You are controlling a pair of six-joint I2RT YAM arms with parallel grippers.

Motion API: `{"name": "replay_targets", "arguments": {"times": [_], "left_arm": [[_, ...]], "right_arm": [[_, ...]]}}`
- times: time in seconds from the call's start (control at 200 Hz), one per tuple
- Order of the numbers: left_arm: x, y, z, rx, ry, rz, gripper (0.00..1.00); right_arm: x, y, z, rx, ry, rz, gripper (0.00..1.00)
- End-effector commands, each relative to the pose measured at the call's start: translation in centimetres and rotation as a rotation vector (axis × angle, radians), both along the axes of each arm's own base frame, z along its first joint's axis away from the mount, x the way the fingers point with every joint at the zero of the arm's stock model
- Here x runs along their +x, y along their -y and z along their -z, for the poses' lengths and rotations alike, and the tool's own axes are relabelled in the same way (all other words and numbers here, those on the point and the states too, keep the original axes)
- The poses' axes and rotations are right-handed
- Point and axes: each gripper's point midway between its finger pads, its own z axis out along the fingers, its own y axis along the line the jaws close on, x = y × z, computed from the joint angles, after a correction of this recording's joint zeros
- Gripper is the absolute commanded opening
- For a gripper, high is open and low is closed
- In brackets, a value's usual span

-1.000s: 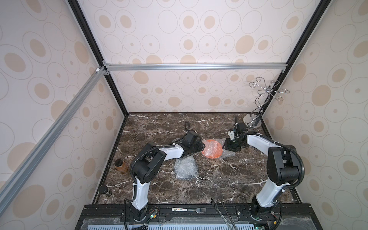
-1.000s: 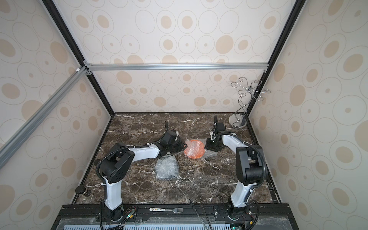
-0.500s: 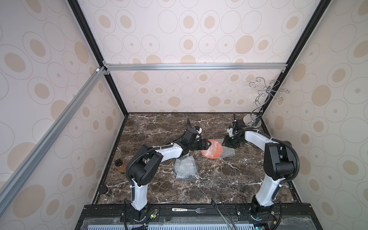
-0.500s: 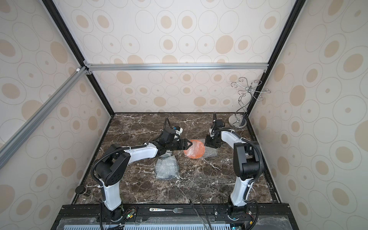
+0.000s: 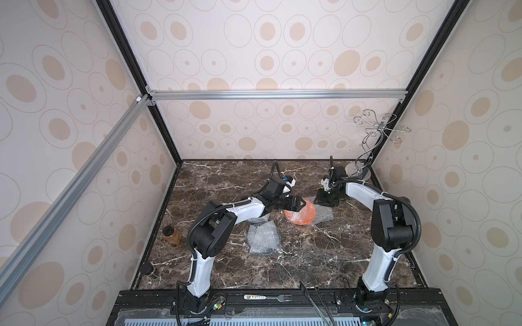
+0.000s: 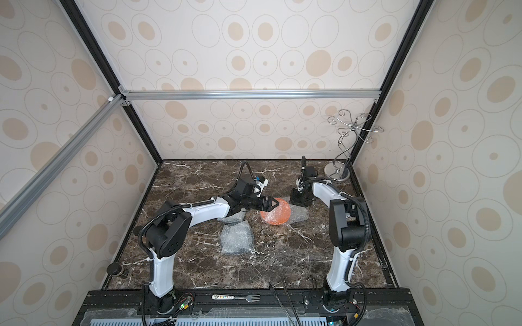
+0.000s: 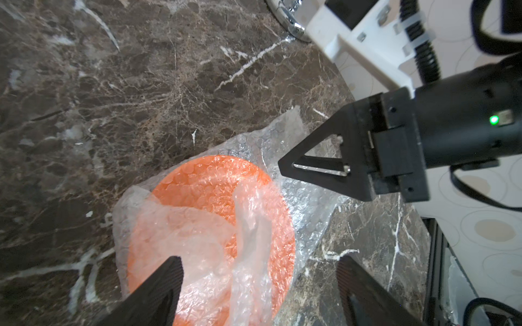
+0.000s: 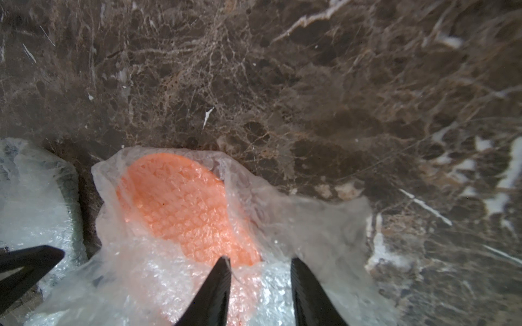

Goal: Unpack dinner plates from bubble wrap
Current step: Unwrap the bubble wrap at the center of the board.

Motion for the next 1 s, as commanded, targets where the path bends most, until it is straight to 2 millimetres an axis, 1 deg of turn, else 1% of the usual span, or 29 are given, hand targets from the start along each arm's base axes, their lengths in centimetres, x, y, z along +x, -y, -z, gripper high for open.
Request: {"name": "replay_targets", "arguments": {"times": [0.0,0.09,0.225,0.25,0.305,0.445,0.515,0.65,0.78,0.935,0.97,0.995], "left_arm": [[-0.1,0.6,0.3,0.045,0.023,0.052,0.83],[-0.1,0.9,0.9,0.054,0.017,0.062,0.80],[-0.1,1.5,1.2,0.046,0.009,0.070,0.76],[-0.5,1.8,1.1,0.028,-0.003,0.091,0.75],[-0.7,2.1,1.3,0.018,-0.013,0.098,0.73],[-0.9,2.6,1.4,-0.003,-0.025,0.107,0.65],[-1.0,2.5,1.5,-0.007,-0.032,0.100,0.61],[-1.0,2.5,1.7,-0.020,-0.039,0.093,0.49],[-0.8,2.8,1.5,-0.036,-0.039,0.091,0.40],[-0.5,3.2,1.3,-0.047,-0.037,0.090,0.39],[-0.4,3.1,1.3,-0.044,-0.034,0.087,0.40],[-0.3,3.1,1.4,-0.040,-0.033,0.085,0.44]], "right_arm": [[-0.4,0.1,-0.7,0.002,-0.005,-0.005,0.39],[-0.7,0.1,-1.3,0.008,0.003,-0.003,0.39],[-1.3,0.0,-2.2,0.020,0.011,0.000,0.39],[-1.4,0.1,-2.3,0.021,0.012,0.000,0.39],[-1.7,0.0,-2.6,0.025,0.012,-0.001,0.39],[-2.3,0.0,-3.2,0.034,0.016,-0.001,0.39],[-2.6,0.0,-3.7,0.035,0.025,0.000,0.39],[-3.0,0.0,-4.7,0.038,0.037,-0.002,0.39],[-3.5,0.1,-5.6,0.040,0.047,-0.004,0.40],[-4.3,0.2,-6.4,0.037,0.055,-0.002,0.40],[-4.5,0.2,-6.6,0.040,0.058,-0.002,0.40],[-4.6,0.3,-6.7,0.039,0.059,-0.002,0.40]]}}
